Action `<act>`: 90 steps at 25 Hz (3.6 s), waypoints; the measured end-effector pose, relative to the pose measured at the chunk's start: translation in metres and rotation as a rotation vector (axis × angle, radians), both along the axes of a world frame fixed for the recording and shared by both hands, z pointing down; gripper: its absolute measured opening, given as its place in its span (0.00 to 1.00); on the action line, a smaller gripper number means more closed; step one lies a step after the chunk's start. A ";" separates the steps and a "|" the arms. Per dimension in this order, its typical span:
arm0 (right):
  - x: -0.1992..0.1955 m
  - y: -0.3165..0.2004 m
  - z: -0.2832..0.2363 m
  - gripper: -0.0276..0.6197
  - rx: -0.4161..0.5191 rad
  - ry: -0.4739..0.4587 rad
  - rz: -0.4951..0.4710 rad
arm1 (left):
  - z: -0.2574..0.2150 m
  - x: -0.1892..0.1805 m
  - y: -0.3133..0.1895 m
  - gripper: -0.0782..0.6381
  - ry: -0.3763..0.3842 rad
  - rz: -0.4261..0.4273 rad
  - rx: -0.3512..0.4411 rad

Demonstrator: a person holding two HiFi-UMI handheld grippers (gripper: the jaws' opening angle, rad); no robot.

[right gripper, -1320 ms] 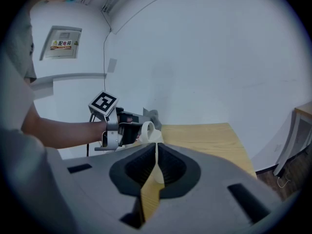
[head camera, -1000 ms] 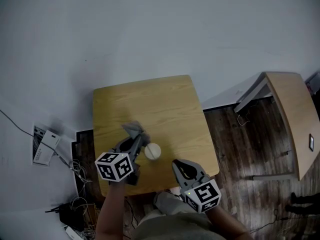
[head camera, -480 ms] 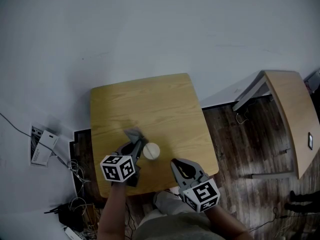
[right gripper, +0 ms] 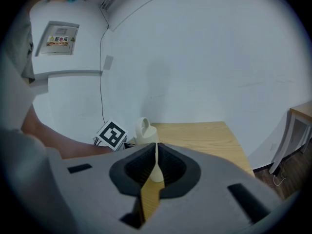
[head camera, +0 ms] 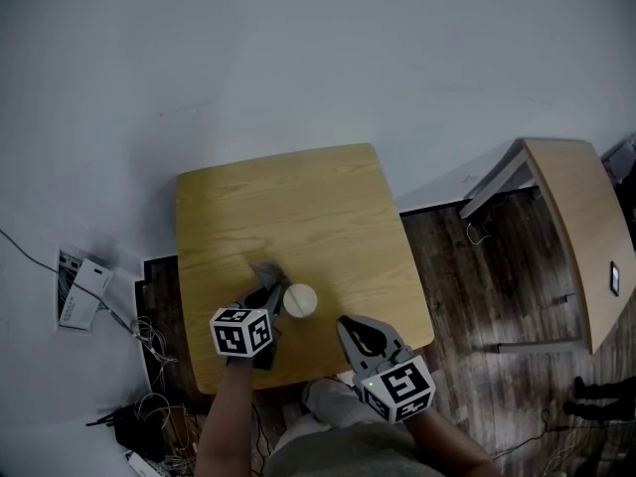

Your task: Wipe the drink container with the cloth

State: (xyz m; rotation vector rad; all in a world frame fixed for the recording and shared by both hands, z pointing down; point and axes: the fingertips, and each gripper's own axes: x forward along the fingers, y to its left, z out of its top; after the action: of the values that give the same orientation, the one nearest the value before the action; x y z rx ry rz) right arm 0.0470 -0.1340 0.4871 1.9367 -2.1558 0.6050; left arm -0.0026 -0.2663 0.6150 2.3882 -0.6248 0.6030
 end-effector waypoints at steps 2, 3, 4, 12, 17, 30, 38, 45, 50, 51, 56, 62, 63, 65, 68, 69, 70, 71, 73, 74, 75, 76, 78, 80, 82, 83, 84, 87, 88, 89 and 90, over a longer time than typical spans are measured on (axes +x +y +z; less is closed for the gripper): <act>0.000 0.001 0.001 0.06 -0.003 -0.001 0.002 | 0.007 0.000 0.001 0.14 -0.015 0.004 -0.003; 0.000 0.000 0.001 0.06 -0.004 0.000 0.003 | 0.010 -0.001 0.001 0.14 -0.020 0.004 -0.006; 0.001 0.000 0.001 0.06 -0.004 0.001 0.004 | 0.012 -0.001 0.001 0.14 -0.024 0.004 -0.009; 0.004 0.001 -0.003 0.06 0.009 0.005 0.013 | 0.017 -0.003 -0.003 0.14 -0.033 -0.005 -0.015; 0.003 0.006 -0.005 0.06 0.017 0.006 0.015 | 0.005 -0.005 -0.002 0.14 -0.013 -0.025 0.001; -0.007 0.036 -0.016 0.06 0.055 0.004 -0.020 | -0.078 -0.048 0.010 0.14 0.117 -0.216 0.065; -0.019 0.064 -0.027 0.06 0.086 -0.002 -0.056 | -0.137 -0.073 0.050 0.14 0.200 -0.262 0.128; -0.023 0.089 -0.044 0.06 0.128 0.011 -0.065 | -0.170 -0.094 0.091 0.14 0.250 -0.295 0.168; -0.023 0.110 -0.055 0.06 0.157 0.022 -0.061 | -0.182 -0.105 0.123 0.14 0.259 -0.284 0.201; -0.023 0.114 -0.057 0.06 0.162 0.024 -0.059 | -0.183 -0.107 0.130 0.14 0.260 -0.284 0.206; -0.018 0.134 -0.064 0.06 0.175 0.028 -0.046 | -0.184 -0.112 0.159 0.14 0.259 -0.275 0.219; -0.020 0.151 -0.063 0.06 0.175 0.020 -0.038 | -0.178 -0.120 0.188 0.14 0.260 -0.270 0.205; -0.020 0.153 -0.063 0.06 0.176 0.019 -0.038 | -0.177 -0.122 0.192 0.14 0.259 -0.270 0.204; -0.021 0.158 -0.063 0.06 0.177 0.022 -0.040 | -0.173 -0.126 0.199 0.14 0.251 -0.271 0.203; -0.022 0.163 -0.063 0.06 0.179 0.024 -0.044 | -0.167 -0.130 0.208 0.14 0.249 -0.282 0.192; -0.022 0.164 -0.063 0.06 0.180 0.023 -0.044 | -0.165 -0.131 0.211 0.14 0.251 -0.285 0.188; -0.023 0.166 -0.063 0.06 0.180 0.023 -0.043 | -0.164 -0.132 0.213 0.14 0.252 -0.287 0.184; -0.024 0.167 -0.062 0.06 0.181 0.022 -0.043 | -0.163 -0.133 0.216 0.14 0.251 -0.287 0.181; -0.025 0.170 -0.062 0.06 0.183 0.018 -0.041 | -0.161 -0.134 0.220 0.14 0.250 -0.283 0.178; -0.026 0.171 -0.063 0.06 0.184 0.016 -0.039 | -0.160 -0.134 0.221 0.14 0.250 -0.280 0.177; -0.026 0.171 -0.063 0.06 0.185 0.012 -0.037 | -0.160 -0.134 0.222 0.14 0.249 -0.278 0.177; -0.025 0.172 -0.063 0.06 0.185 0.008 -0.035 | -0.160 -0.134 0.223 0.14 0.250 -0.278 0.177; -0.024 0.173 -0.063 0.05 0.180 0.003 -0.027 | -0.162 -0.133 0.223 0.14 0.250 -0.277 0.179; -0.022 0.174 -0.061 0.05 0.166 0.005 -0.020 | -0.163 -0.132 0.223 0.14 0.246 -0.275 0.185; -0.022 0.175 -0.059 0.04 0.156 0.007 -0.020 | -0.162 -0.133 0.224 0.14 0.239 -0.274 0.190; -0.023 0.176 -0.059 0.04 0.154 0.007 -0.021 | -0.162 -0.133 0.224 0.14 0.237 -0.275 0.190; -0.024 0.176 -0.058 0.04 0.154 0.006 -0.021 | -0.162 -0.134 0.224 0.14 0.236 -0.277 0.190; -0.025 0.177 -0.056 0.04 0.151 0.002 -0.023 | -0.159 -0.135 0.225 0.14 0.234 -0.282 0.185; -0.026 0.178 -0.055 0.04 0.149 0.002 -0.026 | -0.158 -0.135 0.225 0.14 0.233 -0.282 0.183; -0.027 0.179 -0.054 0.04 0.146 0.002 -0.028 | -0.157 -0.135 0.226 0.14 0.232 -0.281 0.182; -0.027 0.180 -0.054 0.04 0.144 0.002 -0.031 | -0.156 -0.134 0.227 0.14 0.231 -0.280 0.180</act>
State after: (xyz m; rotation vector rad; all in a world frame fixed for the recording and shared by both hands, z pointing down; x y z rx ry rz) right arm 0.0201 0.0461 0.4334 1.9688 -2.2808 0.4535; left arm -0.1371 -0.0394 0.4588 2.4258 -0.9210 0.1532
